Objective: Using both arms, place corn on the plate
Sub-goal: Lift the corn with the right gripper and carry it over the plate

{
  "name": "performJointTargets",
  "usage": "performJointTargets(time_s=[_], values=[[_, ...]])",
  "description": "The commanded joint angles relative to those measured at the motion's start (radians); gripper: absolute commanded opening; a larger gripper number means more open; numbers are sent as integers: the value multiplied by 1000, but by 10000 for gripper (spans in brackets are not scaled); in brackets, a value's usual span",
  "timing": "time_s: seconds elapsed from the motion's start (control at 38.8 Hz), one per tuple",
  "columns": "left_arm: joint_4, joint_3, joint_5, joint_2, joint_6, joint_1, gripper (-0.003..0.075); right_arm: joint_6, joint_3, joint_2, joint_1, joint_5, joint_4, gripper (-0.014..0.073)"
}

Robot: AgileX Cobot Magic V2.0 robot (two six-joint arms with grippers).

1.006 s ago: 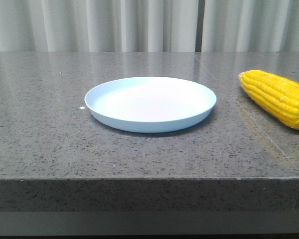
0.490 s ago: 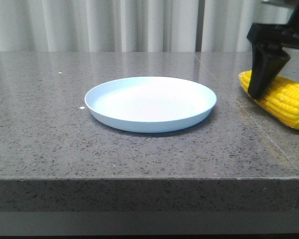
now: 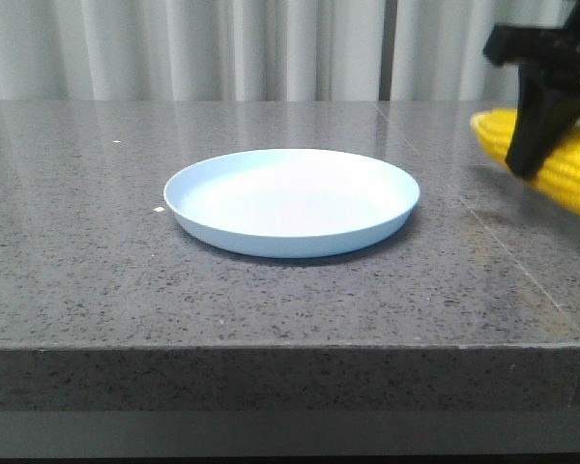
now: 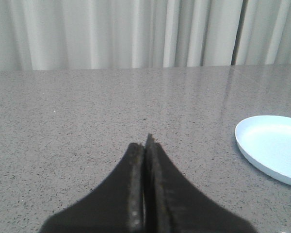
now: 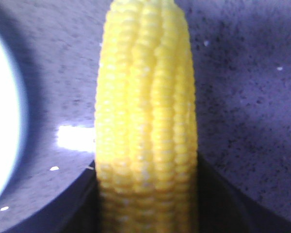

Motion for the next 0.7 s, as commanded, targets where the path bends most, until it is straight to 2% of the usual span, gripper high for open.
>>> performJointTargets(time_s=[0.0, 0.21, 0.39, 0.52, 0.67], values=[[1, -27, -89, 11, -10, 1, -20, 18, -84, -56, 42, 3, 17, 155], [1, -27, -89, 11, -10, 1, -20, 191, -210, -16, 222, 11, -100, 155], [1, -27, -89, 11, -10, 1, -20, 341, -325, 96, 372, 24, -193, 155], [1, -27, -89, 11, -10, 1, -20, 404, -400, 185, 427, 24, -203, 155], [1, -27, -89, 11, -10, 1, -20, 416, -432, 263, 439, 9, -203, 155]])
